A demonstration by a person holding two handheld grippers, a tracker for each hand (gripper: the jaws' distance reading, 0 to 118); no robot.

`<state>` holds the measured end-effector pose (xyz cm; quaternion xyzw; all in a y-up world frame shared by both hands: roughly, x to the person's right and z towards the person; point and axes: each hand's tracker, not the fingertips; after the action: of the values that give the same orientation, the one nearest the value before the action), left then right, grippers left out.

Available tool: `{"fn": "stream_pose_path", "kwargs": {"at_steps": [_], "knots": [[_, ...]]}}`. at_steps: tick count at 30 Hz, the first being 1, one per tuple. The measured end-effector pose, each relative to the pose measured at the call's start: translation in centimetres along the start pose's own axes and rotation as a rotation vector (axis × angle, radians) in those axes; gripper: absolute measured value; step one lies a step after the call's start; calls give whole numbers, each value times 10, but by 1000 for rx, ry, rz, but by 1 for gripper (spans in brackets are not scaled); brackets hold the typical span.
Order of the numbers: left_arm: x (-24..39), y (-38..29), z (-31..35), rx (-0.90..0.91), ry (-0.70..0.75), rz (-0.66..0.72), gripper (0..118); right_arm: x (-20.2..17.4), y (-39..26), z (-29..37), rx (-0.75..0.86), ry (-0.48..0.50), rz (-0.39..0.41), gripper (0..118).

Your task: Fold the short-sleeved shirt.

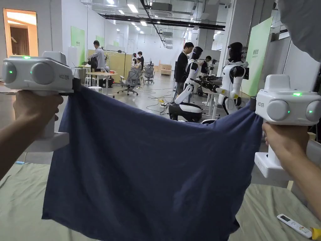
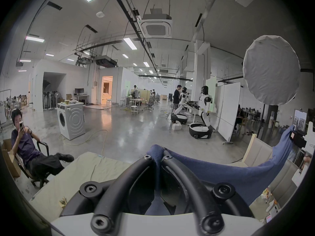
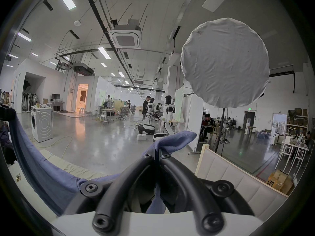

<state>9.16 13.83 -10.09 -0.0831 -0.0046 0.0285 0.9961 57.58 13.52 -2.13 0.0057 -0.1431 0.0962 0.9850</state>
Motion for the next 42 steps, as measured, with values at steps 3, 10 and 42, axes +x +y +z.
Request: {"fn": "stream_pose_path", "kwargs": {"at_steps": [3,10,42], "knots": [[1,2,0,11,1,-6,5,0,3,1,13,-4,-3,3],[-6,-37,14,-22,-8,-1,5,-8,-24,22,-9,25,-6,3],[-78,-311,297,-219,-97,46,5,10,-212,347,-275,169,89,3]]}}
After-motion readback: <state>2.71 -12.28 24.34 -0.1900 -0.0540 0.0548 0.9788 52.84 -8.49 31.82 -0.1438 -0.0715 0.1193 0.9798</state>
